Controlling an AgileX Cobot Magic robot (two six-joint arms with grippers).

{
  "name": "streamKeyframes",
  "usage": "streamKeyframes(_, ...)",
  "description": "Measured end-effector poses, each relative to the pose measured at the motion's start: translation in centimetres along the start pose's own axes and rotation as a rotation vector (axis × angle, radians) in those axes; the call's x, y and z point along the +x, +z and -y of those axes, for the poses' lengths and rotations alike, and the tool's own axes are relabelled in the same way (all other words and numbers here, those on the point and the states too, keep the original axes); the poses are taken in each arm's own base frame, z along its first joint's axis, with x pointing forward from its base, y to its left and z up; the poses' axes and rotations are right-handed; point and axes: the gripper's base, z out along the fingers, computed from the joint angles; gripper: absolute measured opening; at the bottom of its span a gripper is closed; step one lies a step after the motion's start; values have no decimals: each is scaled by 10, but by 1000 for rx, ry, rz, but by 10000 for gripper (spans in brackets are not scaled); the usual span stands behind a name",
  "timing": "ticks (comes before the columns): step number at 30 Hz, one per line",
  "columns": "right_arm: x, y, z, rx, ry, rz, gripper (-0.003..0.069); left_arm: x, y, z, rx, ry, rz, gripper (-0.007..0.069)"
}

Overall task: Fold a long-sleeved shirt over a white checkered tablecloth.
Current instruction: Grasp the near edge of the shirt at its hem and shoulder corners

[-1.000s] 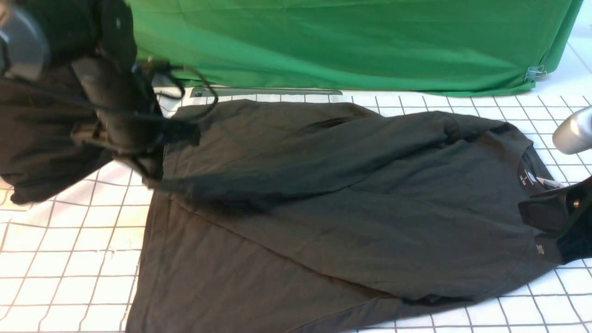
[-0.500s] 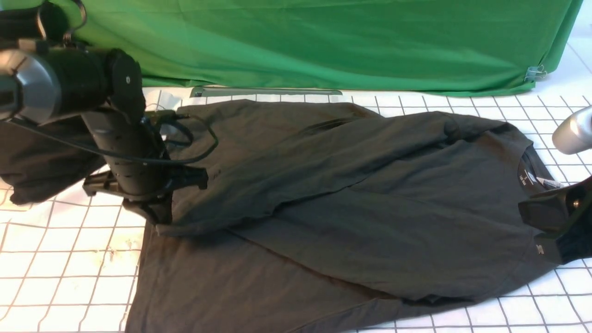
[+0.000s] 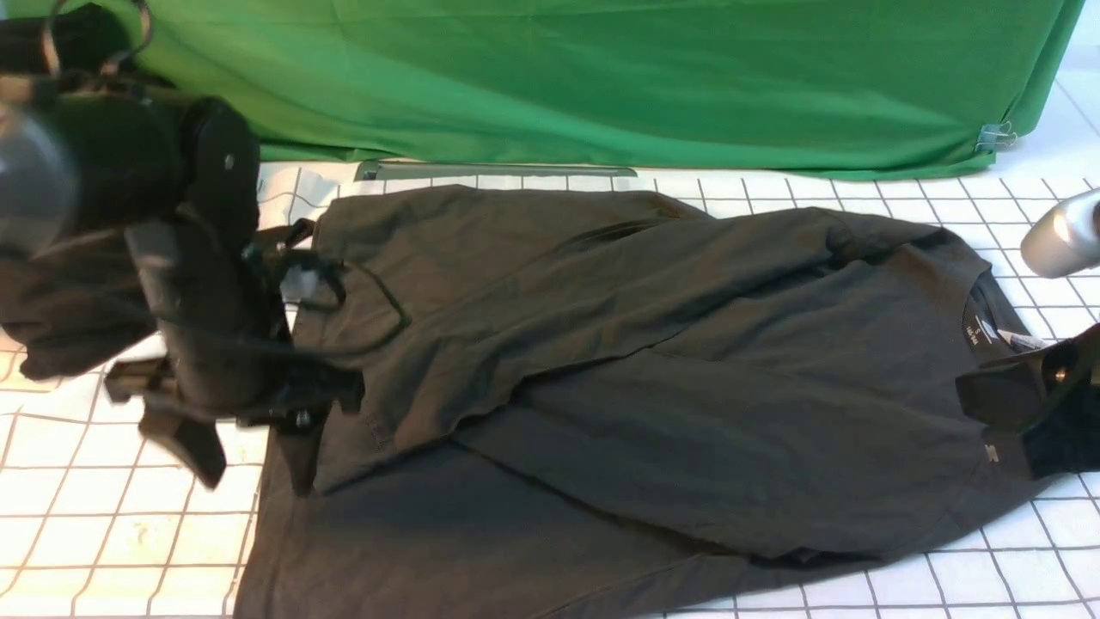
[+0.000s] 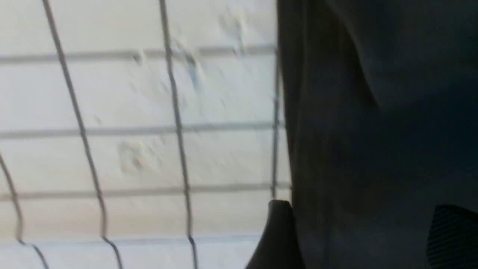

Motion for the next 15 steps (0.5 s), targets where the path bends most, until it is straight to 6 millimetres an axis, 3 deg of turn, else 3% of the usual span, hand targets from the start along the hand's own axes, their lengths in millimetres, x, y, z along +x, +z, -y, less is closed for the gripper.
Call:
streamKeyframes(2,0,6,0,1,4,-21,116,29,4,9,32,4,43,449)
streamKeyframes(3,0,6,0,1,4,-21,116,30,4,10,38,2,56,444)
streamKeyframes(6,2,16,1,1,7,-62,122,60,24,16,63,-13,88,424)
streamKeyframes(11,3,23,2,2,9,-92,125,83,53,11,30,-90,25,451)
streamKeyframes(15,3,24,2,1,6,-99,128,86,60,9,24,-120,27,496)
